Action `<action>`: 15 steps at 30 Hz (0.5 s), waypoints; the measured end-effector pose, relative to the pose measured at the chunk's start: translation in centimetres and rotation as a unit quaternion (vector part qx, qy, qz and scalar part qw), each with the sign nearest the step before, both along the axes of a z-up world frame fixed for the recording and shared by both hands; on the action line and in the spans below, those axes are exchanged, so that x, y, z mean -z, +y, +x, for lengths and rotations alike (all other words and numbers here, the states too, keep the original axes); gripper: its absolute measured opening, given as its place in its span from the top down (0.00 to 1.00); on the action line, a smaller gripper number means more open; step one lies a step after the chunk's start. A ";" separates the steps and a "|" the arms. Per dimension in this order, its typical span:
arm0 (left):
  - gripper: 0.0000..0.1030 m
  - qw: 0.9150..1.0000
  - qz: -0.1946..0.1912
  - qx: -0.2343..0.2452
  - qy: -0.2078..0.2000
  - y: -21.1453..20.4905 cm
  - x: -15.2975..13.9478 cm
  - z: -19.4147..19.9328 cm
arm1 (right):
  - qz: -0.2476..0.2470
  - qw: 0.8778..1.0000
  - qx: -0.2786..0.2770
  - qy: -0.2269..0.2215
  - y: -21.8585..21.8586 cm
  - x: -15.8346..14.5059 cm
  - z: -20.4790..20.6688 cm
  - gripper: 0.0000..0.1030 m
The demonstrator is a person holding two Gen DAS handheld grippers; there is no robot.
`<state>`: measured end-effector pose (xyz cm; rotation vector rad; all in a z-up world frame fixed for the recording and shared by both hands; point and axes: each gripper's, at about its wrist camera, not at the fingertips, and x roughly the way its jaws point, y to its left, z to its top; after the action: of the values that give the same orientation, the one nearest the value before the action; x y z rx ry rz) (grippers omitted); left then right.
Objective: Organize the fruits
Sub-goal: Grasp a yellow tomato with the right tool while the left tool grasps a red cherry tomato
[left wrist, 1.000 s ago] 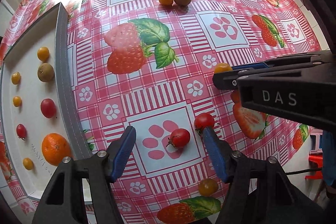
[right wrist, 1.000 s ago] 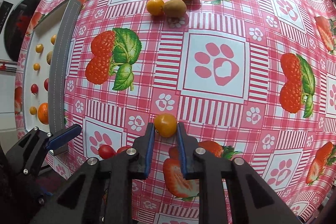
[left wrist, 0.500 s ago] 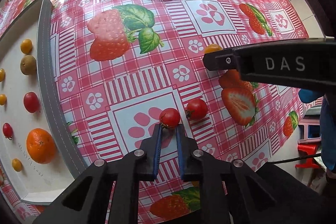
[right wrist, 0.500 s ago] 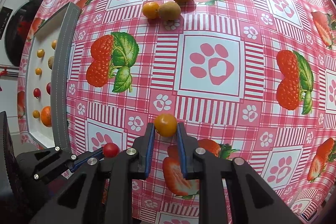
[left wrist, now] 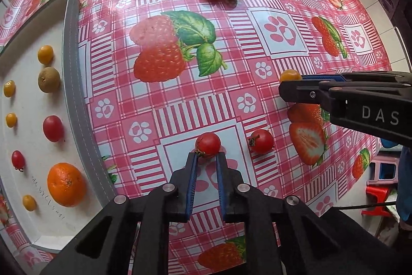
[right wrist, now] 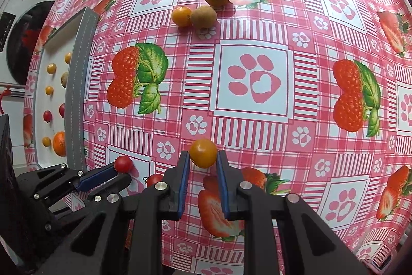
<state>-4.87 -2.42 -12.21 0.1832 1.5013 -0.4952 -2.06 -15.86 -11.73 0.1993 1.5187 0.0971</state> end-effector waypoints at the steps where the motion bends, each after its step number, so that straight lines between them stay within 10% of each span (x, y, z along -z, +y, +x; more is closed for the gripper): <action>1: 0.81 1.000 0.002 0.002 0.000 0.0 0.0 -0.1 | 0.001 1.000 0.001 0.000 0.0 0.0 -0.1 0.78; 4: 0.36 1.000 0.012 -0.006 -0.016 0.0 -0.3 -0.2 | 0.002 1.000 0.003 -0.001 -0.1 -0.1 -0.3 0.78; 15: 0.46 0.999 0.028 0.006 -0.025 -0.5 0.3 0.1 | 0.005 1.000 0.007 -0.001 -0.2 -0.2 -0.5 0.78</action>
<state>-4.79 -2.94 -12.49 0.2472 1.4664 -0.4563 -2.53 -16.05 -11.54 0.2177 1.5151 0.0935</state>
